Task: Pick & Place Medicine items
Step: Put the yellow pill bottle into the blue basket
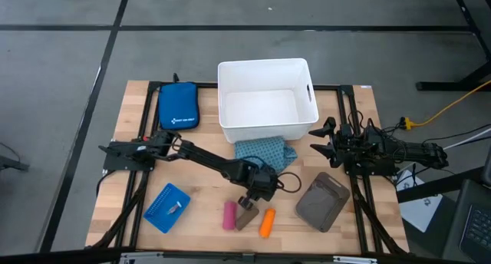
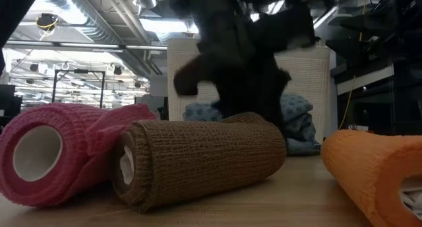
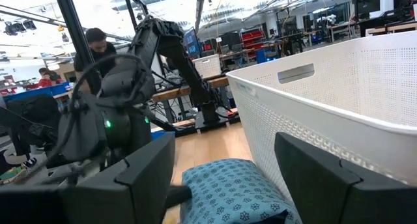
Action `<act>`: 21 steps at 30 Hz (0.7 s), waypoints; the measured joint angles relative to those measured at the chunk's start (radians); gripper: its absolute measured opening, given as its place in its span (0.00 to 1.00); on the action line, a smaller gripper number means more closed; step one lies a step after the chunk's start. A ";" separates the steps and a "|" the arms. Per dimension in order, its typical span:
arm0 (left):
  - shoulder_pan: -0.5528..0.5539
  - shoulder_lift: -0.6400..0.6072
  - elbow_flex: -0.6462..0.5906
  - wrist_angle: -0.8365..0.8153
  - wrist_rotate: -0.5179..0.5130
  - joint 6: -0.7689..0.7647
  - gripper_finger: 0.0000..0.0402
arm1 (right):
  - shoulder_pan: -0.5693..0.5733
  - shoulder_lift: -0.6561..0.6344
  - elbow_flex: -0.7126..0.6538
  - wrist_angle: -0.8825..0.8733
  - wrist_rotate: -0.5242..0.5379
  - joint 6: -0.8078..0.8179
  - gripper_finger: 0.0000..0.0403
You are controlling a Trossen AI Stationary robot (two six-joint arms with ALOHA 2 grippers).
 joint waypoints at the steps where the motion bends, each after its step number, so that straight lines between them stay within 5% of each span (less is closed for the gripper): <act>1: -0.004 -0.020 0.000 -0.018 -0.009 -0.004 0.28 | 0.000 0.000 0.000 0.000 0.000 0.000 0.66; 21: -0.224 -0.305 0.006 -0.545 0.027 -0.541 0.27 | 0.000 0.000 0.000 0.008 0.000 0.000 0.66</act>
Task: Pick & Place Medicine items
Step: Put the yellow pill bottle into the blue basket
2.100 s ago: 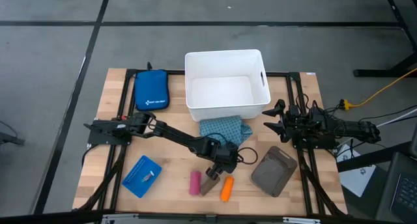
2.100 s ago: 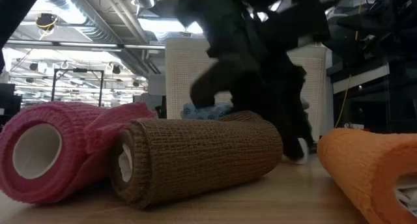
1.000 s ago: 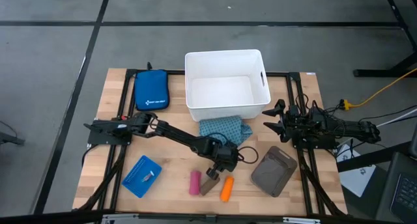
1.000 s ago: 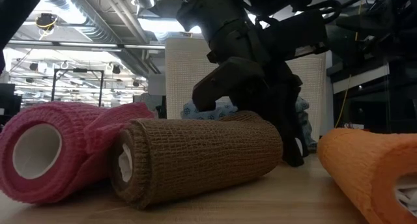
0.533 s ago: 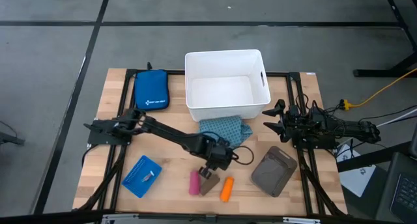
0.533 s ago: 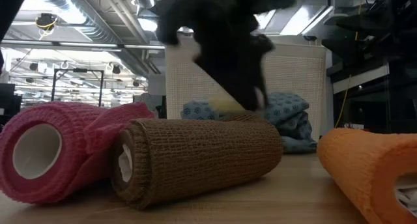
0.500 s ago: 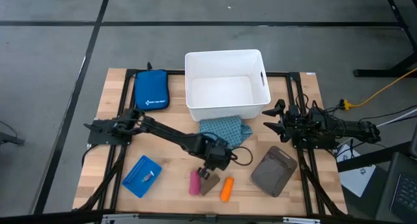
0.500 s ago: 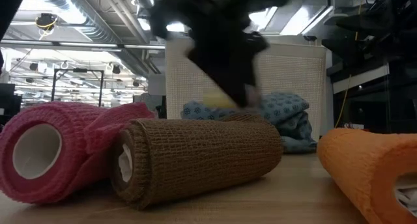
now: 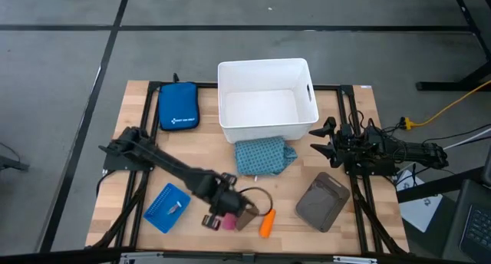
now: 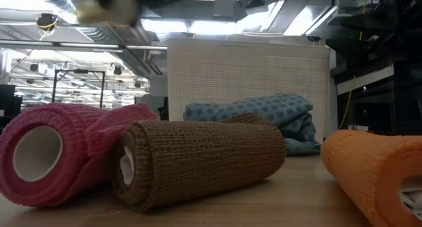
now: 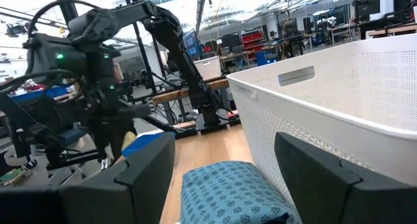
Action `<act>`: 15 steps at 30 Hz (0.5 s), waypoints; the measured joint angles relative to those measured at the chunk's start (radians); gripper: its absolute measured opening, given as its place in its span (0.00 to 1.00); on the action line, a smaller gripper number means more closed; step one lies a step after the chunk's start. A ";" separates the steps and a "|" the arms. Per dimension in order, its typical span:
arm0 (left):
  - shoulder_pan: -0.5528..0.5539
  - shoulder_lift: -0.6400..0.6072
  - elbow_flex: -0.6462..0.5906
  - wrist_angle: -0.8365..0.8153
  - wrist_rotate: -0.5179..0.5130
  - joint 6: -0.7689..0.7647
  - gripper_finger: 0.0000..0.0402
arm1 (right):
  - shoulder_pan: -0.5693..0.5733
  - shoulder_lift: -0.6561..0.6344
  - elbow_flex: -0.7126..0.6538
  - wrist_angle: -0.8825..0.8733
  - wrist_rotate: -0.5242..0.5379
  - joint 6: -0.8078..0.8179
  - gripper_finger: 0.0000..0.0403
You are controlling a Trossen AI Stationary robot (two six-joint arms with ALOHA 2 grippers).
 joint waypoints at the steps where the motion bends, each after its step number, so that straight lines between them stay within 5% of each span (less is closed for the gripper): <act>1: -0.017 0.000 0.000 -0.022 -0.001 -0.034 0.27 | 0.000 0.000 0.000 0.000 0.000 0.000 0.66; 15: -0.266 0.000 0.000 -0.197 -0.203 -0.505 0.27 | 0.000 0.000 0.000 0.000 0.000 0.000 0.66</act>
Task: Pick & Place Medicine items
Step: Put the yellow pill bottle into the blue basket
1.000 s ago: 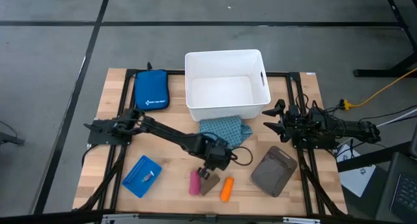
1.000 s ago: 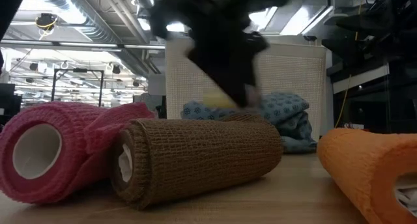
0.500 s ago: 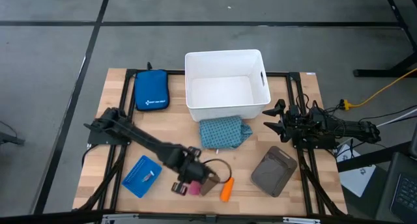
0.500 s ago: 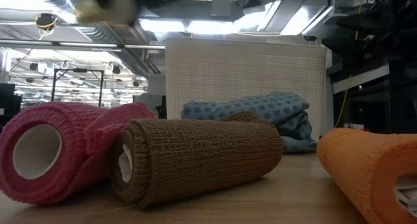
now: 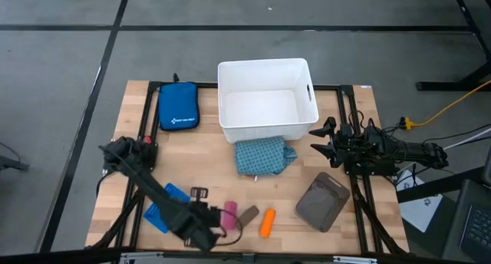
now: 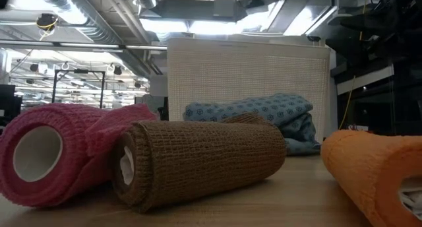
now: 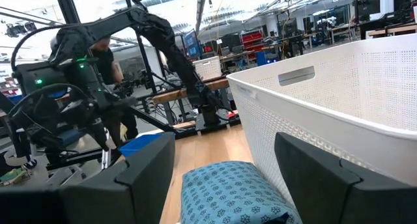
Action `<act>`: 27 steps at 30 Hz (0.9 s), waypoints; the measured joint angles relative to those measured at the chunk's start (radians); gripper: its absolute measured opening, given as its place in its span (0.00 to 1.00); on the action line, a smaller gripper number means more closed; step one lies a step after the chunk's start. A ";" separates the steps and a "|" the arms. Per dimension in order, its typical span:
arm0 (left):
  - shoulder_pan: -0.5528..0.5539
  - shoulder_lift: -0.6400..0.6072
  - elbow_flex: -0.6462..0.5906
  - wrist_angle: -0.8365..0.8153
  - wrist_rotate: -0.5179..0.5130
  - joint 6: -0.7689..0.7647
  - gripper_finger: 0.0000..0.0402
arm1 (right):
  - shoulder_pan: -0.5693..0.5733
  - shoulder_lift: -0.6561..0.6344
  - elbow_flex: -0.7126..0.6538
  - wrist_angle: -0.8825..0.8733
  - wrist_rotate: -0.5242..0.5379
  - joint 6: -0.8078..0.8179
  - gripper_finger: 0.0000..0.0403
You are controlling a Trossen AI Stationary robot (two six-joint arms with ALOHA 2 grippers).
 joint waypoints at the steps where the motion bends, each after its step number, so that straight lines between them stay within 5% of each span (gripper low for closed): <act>1: -0.019 0.000 0.000 -0.007 -0.014 -0.033 0.27 | 0.000 0.000 0.000 0.000 0.000 0.000 0.66; 12: -0.240 -0.031 -0.079 -0.119 -0.246 -0.513 0.27 | 0.000 0.000 0.000 0.001 0.000 -0.001 0.66; 19: -0.355 -0.187 -0.338 -0.047 -0.342 -0.854 0.27 | 0.000 0.000 0.000 0.018 0.001 -0.002 0.66; 27: -0.371 -0.379 -0.700 0.253 -0.371 -1.066 0.27 | 0.000 0.000 0.000 0.020 0.019 -0.001 0.66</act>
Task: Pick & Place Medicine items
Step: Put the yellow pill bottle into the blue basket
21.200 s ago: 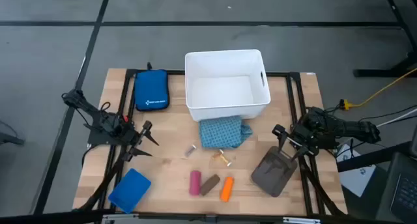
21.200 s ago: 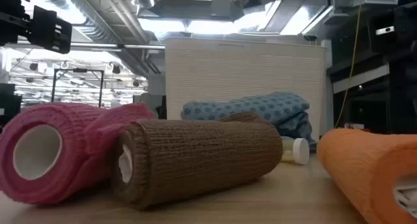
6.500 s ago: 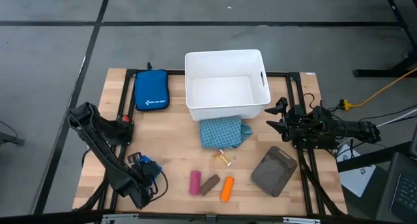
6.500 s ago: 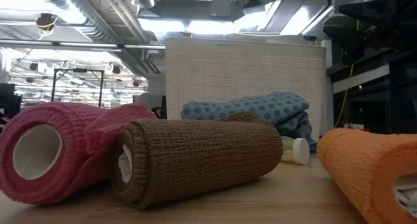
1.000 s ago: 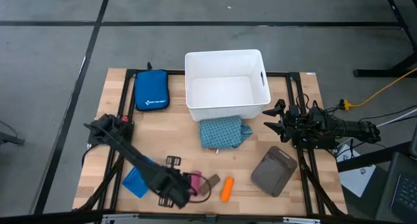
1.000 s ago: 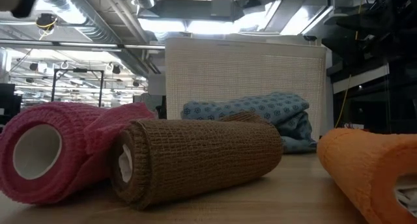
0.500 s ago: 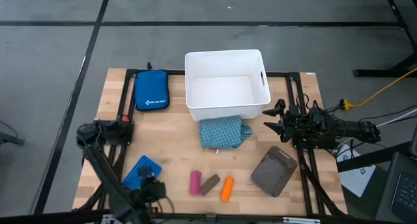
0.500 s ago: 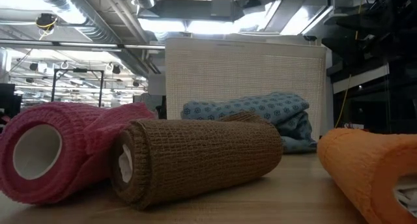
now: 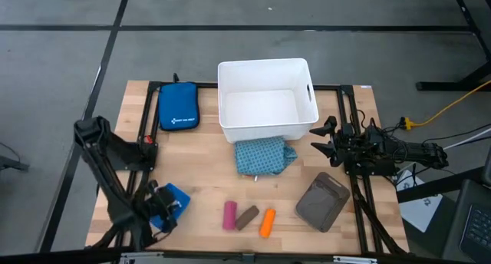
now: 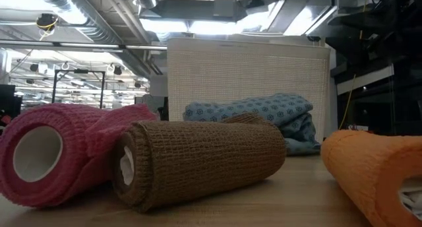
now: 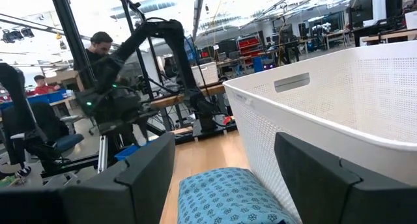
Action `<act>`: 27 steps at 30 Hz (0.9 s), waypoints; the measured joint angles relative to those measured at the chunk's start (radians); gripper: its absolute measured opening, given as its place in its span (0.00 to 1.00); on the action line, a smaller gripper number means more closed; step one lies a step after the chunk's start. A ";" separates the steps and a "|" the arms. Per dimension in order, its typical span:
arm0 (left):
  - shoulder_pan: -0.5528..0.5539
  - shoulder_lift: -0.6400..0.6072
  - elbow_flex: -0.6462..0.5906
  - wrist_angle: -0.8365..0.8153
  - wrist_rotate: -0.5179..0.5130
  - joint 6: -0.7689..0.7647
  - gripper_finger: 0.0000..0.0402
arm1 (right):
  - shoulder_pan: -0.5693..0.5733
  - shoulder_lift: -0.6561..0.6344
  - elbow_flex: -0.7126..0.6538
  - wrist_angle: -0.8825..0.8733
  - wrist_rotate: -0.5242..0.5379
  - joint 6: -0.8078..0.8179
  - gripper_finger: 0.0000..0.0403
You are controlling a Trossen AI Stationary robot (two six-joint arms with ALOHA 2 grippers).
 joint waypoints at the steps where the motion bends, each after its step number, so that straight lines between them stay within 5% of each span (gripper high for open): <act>1: 0.006 -0.013 -0.038 0.036 0.000 -0.018 0.27 | 0.000 0.000 0.000 -0.001 0.000 0.000 0.66; 10: 0.019 -0.048 -0.210 0.115 0.061 -0.181 0.29 | 0.000 0.000 0.000 -0.002 0.000 0.001 0.66; 21: 0.019 -0.049 -0.206 0.141 0.054 -0.235 0.52 | 0.000 0.000 0.000 -0.002 0.000 0.001 0.66; 27: 0.028 -0.049 -0.149 0.138 -0.148 -0.110 0.55 | 0.000 0.000 0.000 -0.002 0.000 0.001 0.66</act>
